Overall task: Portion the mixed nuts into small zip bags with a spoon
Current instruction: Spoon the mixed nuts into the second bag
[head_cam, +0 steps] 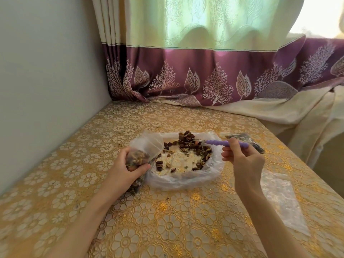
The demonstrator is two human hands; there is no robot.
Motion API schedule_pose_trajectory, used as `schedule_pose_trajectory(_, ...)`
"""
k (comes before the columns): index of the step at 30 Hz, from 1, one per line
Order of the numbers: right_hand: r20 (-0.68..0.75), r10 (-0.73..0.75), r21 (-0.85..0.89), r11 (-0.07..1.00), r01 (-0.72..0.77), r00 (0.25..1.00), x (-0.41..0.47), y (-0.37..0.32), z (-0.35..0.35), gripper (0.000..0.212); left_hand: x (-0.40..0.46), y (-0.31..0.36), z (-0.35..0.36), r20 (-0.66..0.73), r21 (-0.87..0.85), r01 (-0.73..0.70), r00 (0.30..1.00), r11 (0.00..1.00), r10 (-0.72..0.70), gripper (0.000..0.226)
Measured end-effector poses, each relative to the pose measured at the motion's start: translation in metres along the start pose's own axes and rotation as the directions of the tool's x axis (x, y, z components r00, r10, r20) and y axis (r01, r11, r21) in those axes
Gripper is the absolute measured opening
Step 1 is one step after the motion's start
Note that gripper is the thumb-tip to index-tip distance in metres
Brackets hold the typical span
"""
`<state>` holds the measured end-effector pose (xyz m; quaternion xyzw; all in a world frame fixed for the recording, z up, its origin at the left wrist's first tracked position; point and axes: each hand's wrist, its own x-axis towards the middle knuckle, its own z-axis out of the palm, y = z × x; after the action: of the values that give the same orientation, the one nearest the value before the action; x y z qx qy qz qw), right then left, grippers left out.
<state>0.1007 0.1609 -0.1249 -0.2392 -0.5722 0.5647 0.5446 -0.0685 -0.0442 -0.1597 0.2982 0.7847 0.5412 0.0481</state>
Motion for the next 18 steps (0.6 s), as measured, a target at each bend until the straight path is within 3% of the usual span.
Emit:
schedule_pose_trajectory(10,0.251,-0.099,0.047,0.995,0.090,0.963,-0.014,-0.039,0.035,0.019,-0.002,0.002,0.000,0.016,-0.056,0.026,1.000,0.998,-0.025,0.054)
schedule_pose_trajectory(18,0.518,-0.238,0.001,0.961,0.277,0.822,-0.035,-0.050,0.055,0.014,-0.005,0.009,0.001,-0.045,-0.178,0.011,0.999,0.984,-0.019,0.046)
